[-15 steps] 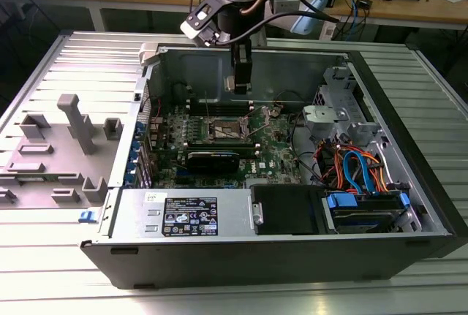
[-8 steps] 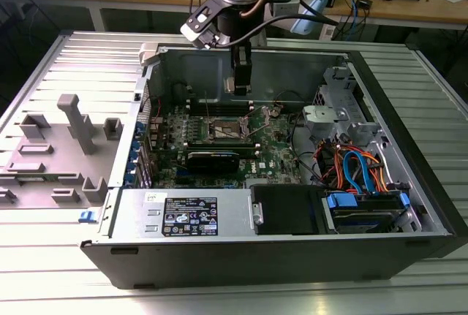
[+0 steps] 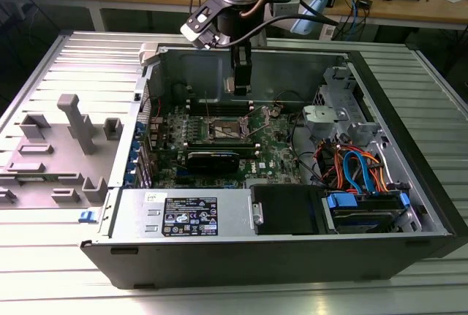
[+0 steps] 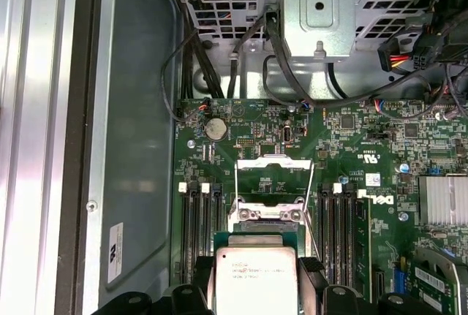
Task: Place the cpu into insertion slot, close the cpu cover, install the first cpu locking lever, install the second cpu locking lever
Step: 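Place the cpu into insertion slot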
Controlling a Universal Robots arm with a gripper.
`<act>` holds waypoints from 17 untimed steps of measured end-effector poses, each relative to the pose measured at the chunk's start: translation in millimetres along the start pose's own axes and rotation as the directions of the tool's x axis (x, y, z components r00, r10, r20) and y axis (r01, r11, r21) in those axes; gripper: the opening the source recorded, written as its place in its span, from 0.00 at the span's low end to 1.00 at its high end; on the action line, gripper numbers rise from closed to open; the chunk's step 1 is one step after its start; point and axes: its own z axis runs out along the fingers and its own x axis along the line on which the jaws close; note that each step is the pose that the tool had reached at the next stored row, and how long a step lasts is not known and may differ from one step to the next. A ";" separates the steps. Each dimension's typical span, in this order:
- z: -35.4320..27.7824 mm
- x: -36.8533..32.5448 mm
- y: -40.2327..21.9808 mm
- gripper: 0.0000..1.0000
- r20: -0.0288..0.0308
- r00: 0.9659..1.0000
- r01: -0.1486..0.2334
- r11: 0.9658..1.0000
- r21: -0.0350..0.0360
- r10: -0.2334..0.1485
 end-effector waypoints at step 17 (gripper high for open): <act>13.6 -5.2 -1.1 0.54 0.000 1.000 0.000 1.000 0.000 0.000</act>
